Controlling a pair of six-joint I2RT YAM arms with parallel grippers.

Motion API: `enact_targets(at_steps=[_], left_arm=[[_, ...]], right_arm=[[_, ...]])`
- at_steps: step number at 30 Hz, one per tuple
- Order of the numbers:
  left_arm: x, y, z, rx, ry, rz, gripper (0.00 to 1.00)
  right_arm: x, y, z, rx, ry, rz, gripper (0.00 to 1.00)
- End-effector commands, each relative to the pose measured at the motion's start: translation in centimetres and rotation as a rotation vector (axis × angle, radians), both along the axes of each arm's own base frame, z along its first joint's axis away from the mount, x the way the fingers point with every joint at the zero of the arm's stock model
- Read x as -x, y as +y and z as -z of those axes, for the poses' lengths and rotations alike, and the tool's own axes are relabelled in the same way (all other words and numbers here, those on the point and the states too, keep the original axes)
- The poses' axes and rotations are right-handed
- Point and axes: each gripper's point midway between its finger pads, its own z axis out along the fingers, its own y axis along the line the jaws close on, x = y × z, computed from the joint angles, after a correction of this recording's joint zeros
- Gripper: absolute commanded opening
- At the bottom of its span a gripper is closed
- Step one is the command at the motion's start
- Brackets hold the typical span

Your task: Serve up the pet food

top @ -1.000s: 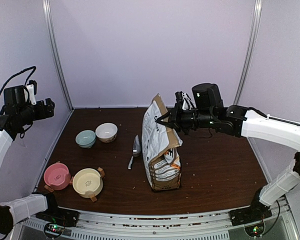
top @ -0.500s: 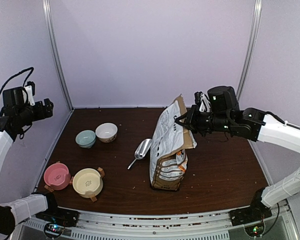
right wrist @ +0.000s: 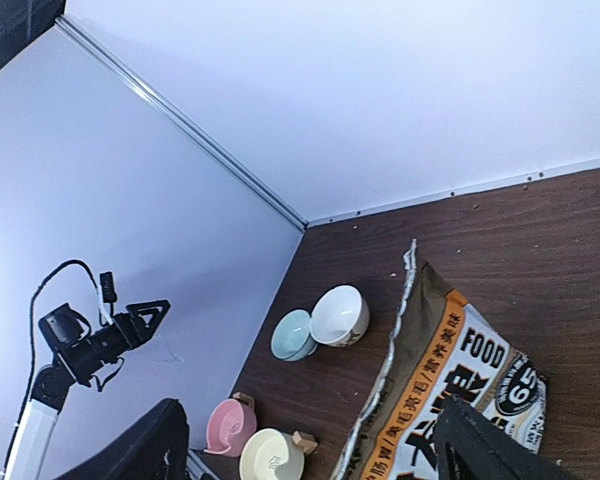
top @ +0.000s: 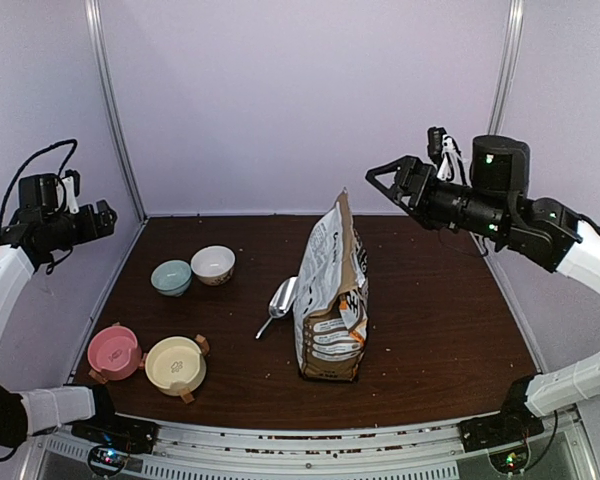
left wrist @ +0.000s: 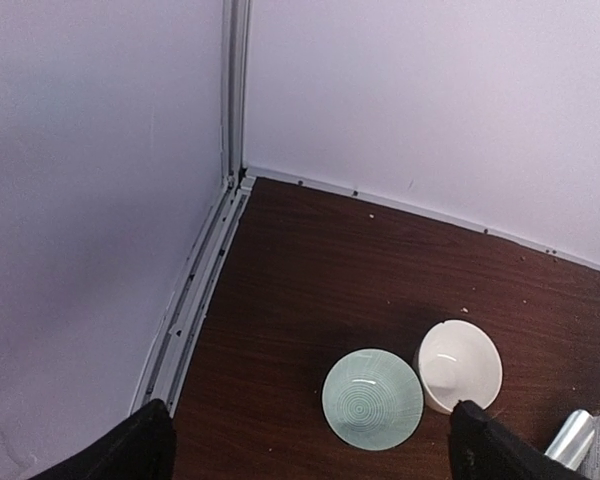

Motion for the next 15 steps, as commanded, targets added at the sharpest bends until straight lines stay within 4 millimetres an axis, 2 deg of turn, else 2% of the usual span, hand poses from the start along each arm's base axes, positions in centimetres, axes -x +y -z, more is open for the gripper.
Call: enact_targets(at_steps=[1,3,5,8,9,15], left_arm=[[0.1,-1.6,-2.9,-0.045,-0.113,0.07,0.98],[0.5,-3.3,-3.6,-0.078,-0.12,0.099,0.98],[0.9,-6.1,-4.4,-0.076,-0.136,0.161,0.97],[1.7,-11.2,-5.7,-0.032,-0.18,0.28,0.96],[2.1,-13.7,-6.2,-0.014,-0.197,0.344,0.96],[4.2,-24.5,-7.4,0.07,-0.232,0.609,0.94]], right_arm=[[0.0,-2.9,1.4,0.15,-0.011,0.061,0.88],[0.3,-3.1,2.3,0.182,0.009,0.049,0.88],[0.8,-2.7,3.0,0.206,0.024,0.009,0.88],[1.8,-1.8,4.3,0.216,0.051,-0.071,0.83],[2.2,-1.4,4.6,0.214,0.059,-0.101,0.81],[5.2,1.2,5.2,0.143,0.078,-0.279,0.54]])
